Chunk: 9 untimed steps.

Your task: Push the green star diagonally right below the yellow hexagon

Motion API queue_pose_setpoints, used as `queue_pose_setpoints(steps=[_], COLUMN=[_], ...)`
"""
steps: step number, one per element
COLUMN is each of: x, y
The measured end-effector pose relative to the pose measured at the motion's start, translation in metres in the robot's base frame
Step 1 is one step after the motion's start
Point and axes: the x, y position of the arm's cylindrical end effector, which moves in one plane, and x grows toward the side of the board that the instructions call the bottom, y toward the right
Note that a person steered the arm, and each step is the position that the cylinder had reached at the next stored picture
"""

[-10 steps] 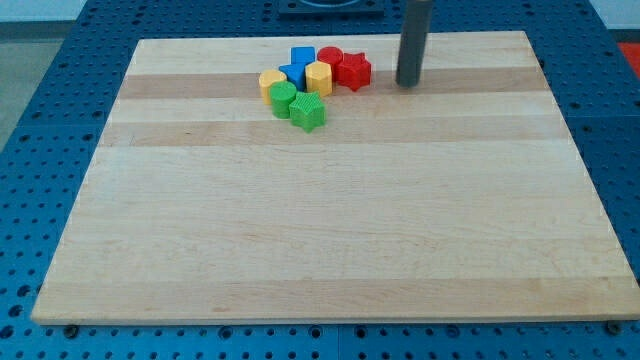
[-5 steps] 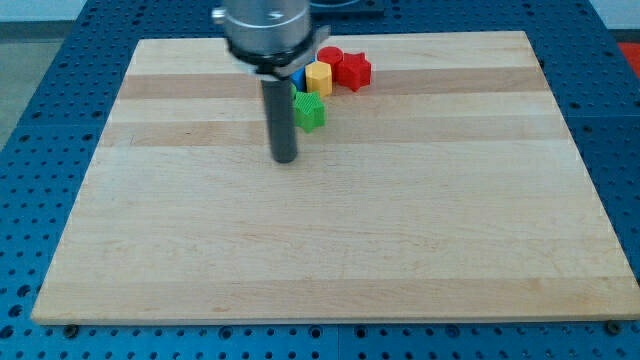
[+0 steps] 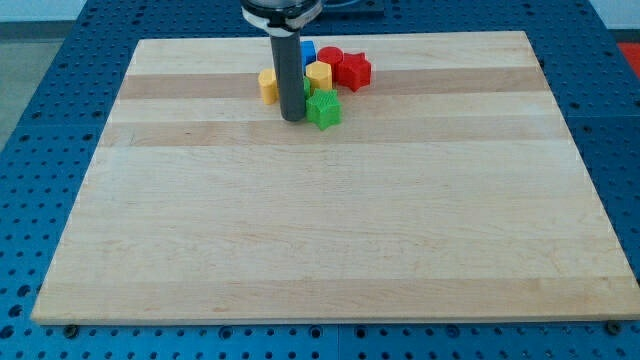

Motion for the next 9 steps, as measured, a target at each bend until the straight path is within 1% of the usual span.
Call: queue_pose_setpoints(steps=[2, 3, 4, 5, 6, 7, 9], x=[0.0, 0.013, 0.027, 0.027, 0.016, -0.006, -0.018], y=[0.0, -0.013, 0.011, 0.023, 0.024, 0.024, 0.024])
